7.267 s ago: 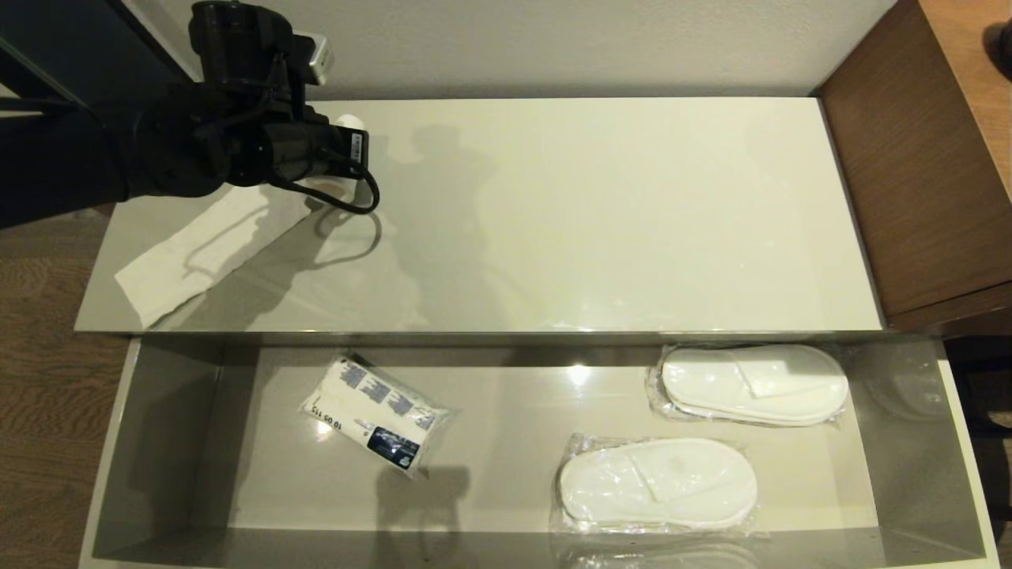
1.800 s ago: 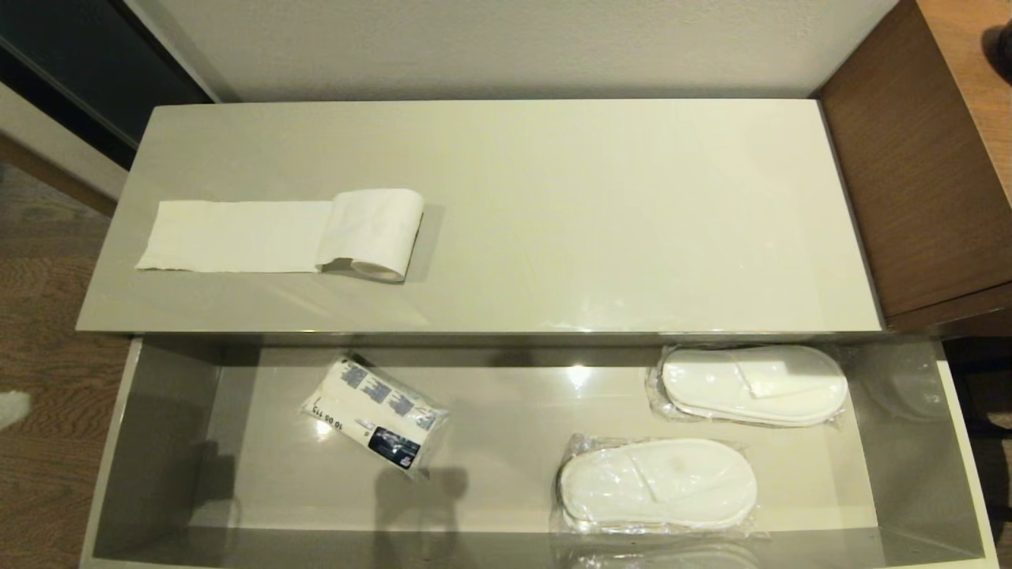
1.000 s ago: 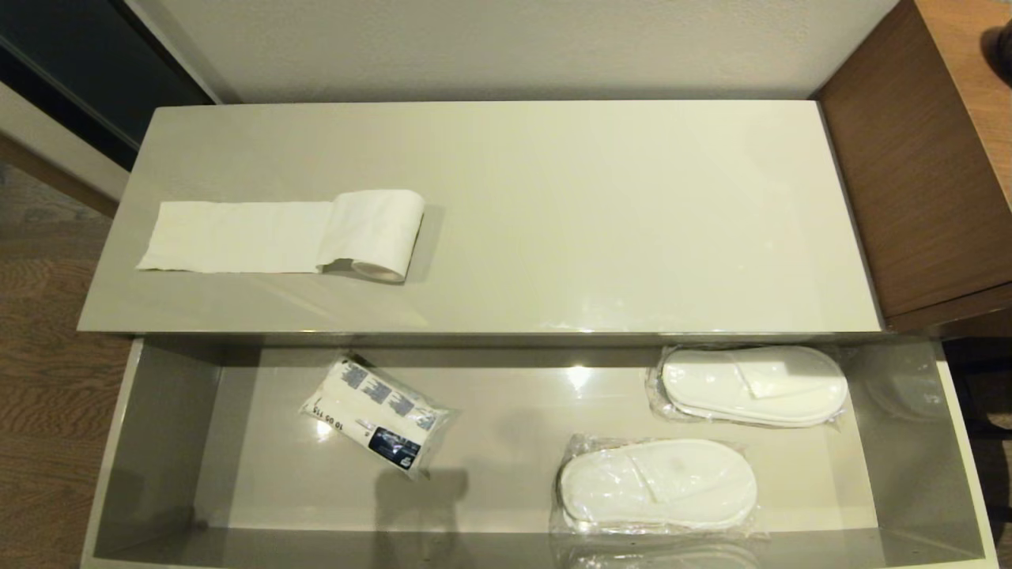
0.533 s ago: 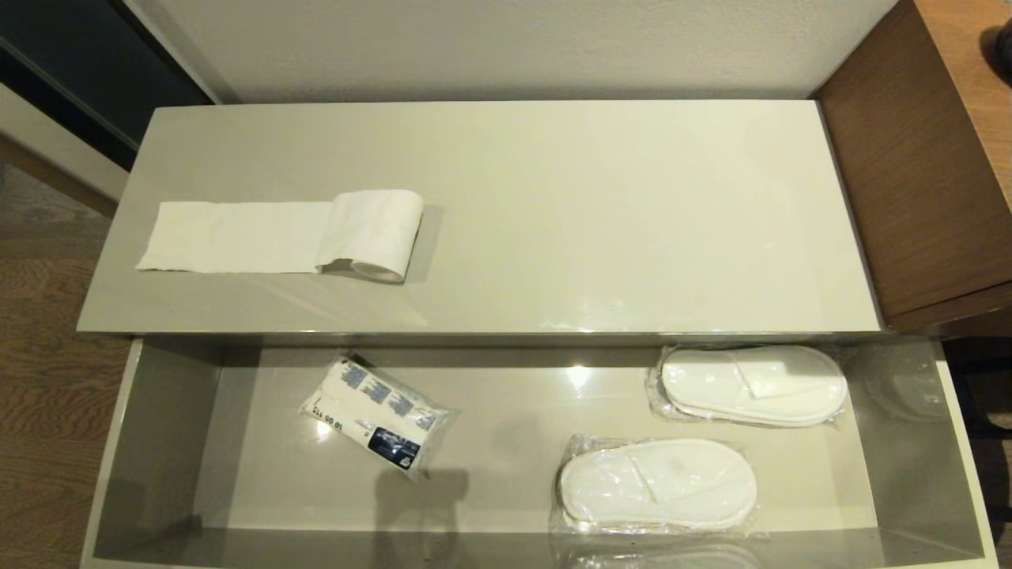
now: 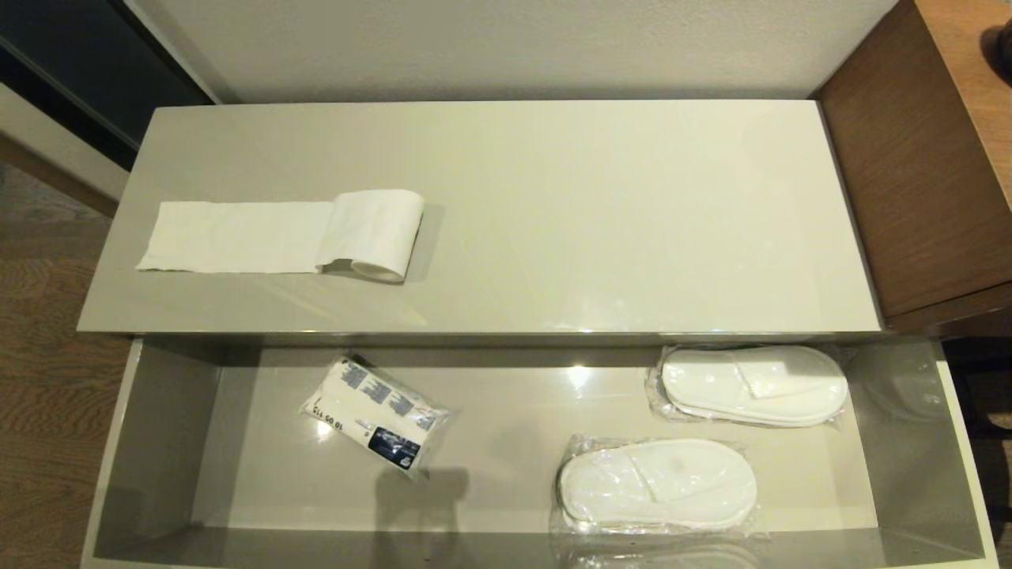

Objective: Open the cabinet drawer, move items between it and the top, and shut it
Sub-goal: Close the drawer

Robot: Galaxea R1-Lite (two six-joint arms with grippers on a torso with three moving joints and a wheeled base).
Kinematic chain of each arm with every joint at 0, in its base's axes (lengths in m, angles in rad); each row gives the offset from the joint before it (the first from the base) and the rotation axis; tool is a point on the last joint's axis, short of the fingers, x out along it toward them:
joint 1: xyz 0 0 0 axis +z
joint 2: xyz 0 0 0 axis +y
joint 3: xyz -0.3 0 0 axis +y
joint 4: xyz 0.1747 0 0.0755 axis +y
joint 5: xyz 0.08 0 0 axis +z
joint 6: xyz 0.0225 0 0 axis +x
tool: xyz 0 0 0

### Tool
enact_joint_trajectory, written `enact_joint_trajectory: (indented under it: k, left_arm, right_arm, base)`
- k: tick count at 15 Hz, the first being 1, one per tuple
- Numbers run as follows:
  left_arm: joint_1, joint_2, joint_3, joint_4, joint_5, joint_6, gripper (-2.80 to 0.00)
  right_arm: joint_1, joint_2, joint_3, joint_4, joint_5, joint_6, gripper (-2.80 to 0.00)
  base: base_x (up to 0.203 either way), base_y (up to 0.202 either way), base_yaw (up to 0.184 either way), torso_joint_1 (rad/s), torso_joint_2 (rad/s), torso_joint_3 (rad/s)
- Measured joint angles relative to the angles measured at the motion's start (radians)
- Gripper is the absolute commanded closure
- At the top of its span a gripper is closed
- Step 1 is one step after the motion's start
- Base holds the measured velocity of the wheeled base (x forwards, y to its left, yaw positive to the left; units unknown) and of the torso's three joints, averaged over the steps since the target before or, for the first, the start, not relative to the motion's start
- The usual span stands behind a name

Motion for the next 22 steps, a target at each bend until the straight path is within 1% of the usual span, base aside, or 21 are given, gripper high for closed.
enact_joint_trajectory:
  k: [2,3,5,6,8,9,11,12,13,14,16,18,20,22]
  left_arm:
    - [0.0,-0.006,0.008,-0.002,-0.02,0.0,0.0]
    - [0.0,-0.009,0.011,-0.001,-0.027,-0.001,0.0]
    - [0.0,-0.011,0.011,-0.001,-0.028,-0.002,0.0]
    - [0.0,-0.014,0.011,0.002,-0.028,-0.001,0.0]
    - [0.0,-0.016,0.012,0.001,-0.029,0.0,0.0]
    - [0.001,-0.017,0.012,0.001,-0.03,0.0,0.0]
    - [0.001,-0.016,0.013,-0.002,-0.039,0.0,0.0]
    - [0.001,-0.017,0.014,-0.001,-0.039,0.0,0.0]
    - [0.001,-0.017,0.014,0.0,-0.04,0.0,0.0]
    - [0.0,-0.017,0.014,0.001,-0.04,0.0,0.0]
    - [0.0,-0.017,0.014,0.0,-0.04,0.0,0.0]
    - [0.0,-0.017,0.014,-0.001,-0.04,0.0,0.0]
    - [0.0,-0.018,0.018,-0.003,-0.039,0.0,0.0]
    - [0.0,-0.018,0.02,-0.003,-0.04,0.0,0.0]
  right_arm:
    - [0.0,0.0,-0.171,0.162,0.004,0.009,0.0]
    - [0.0,0.0,-0.267,0.266,0.007,0.015,0.0]
    - [0.0,0.0,-0.386,0.429,0.007,0.025,0.0]
    - [0.0,0.004,-0.428,0.492,0.007,0.028,0.0]
    - [0.0,0.047,-0.547,0.546,0.007,0.062,0.0]
    - [0.0,0.091,-0.616,0.563,0.009,0.084,0.0]
    - [-0.001,0.208,-0.768,0.63,0.014,0.16,0.0]
    - [0.0,0.28,-0.858,0.701,0.019,0.207,0.0]
    - [0.001,0.345,-0.931,0.801,0.045,0.247,0.0]
    - [-0.001,0.387,-0.97,0.912,0.079,0.273,0.0]
    - [-0.013,0.443,-0.965,1.148,0.135,0.302,0.0]
    - [-0.026,0.465,-0.919,1.305,0.149,0.305,0.0]
    - [-0.029,0.47,-0.882,1.349,0.15,0.303,0.0]
    - [-0.031,0.446,-0.778,1.351,0.146,0.294,0.0]
  base:
    - [0.0,0.0,0.0,0.0,0.0,0.0]
    - [0.0,0.0,0.0,0.0,0.0,0.0]
    - [0.0,0.0,0.0,0.0,0.0,0.0]
    - [0.0,0.0,0.0,0.0,0.0,0.0]
    - [0.0,0.0,0.0,0.0,0.0,0.0]
    - [0.0,0.0,0.0,0.0,0.0,0.0]
    - [0.0,0.0,0.0,0.0,0.0,0.0]
    - [0.0,0.0,0.0,0.0,0.0,0.0]
    - [0.0,0.0,0.0,0.0,0.0,0.0]
    - [0.0,0.0,0.0,0.0,0.0,0.0]
    - [0.0,0.0,0.0,0.0,0.0,0.0]
    - [0.0,0.0,0.0,0.0,0.0,0.0]
    - [0.0,0.0,0.0,0.0,0.0,0.0]
    - [0.0,0.0,0.0,0.0,0.0,0.0]
